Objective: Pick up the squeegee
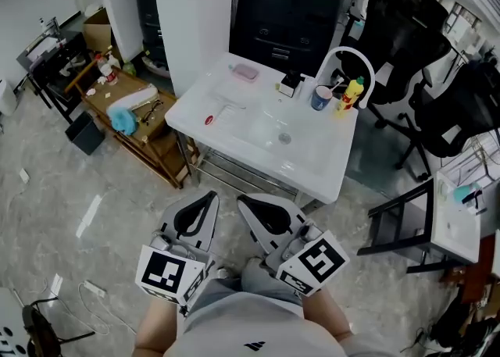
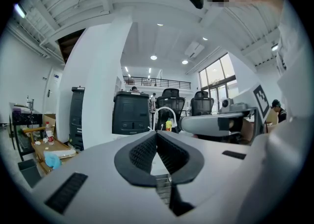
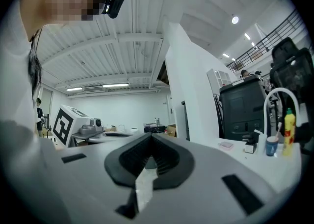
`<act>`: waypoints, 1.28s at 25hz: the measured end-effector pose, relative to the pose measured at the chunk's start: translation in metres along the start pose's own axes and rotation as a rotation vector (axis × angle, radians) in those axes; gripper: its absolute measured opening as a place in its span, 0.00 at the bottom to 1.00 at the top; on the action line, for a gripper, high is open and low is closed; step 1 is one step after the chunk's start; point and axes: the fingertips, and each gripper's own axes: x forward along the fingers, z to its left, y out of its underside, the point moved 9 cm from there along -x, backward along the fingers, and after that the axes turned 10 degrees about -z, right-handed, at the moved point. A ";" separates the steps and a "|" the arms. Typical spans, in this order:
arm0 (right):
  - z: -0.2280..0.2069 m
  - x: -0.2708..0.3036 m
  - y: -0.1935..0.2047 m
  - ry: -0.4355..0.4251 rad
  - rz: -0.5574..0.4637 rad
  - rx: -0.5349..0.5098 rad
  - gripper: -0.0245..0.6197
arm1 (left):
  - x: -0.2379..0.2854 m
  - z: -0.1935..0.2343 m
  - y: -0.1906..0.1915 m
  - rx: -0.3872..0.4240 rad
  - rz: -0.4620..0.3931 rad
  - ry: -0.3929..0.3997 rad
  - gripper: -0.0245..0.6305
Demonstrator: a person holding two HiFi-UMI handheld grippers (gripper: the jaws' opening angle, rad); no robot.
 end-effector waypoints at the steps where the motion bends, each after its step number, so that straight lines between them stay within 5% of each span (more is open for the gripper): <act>1: 0.000 0.001 0.002 0.004 0.005 0.003 0.05 | -0.001 0.002 0.001 -0.004 0.000 0.003 0.06; 32: -0.128 0.099 0.007 -0.103 0.033 0.005 0.05 | 0.111 0.076 0.012 -0.018 -0.007 -0.102 0.06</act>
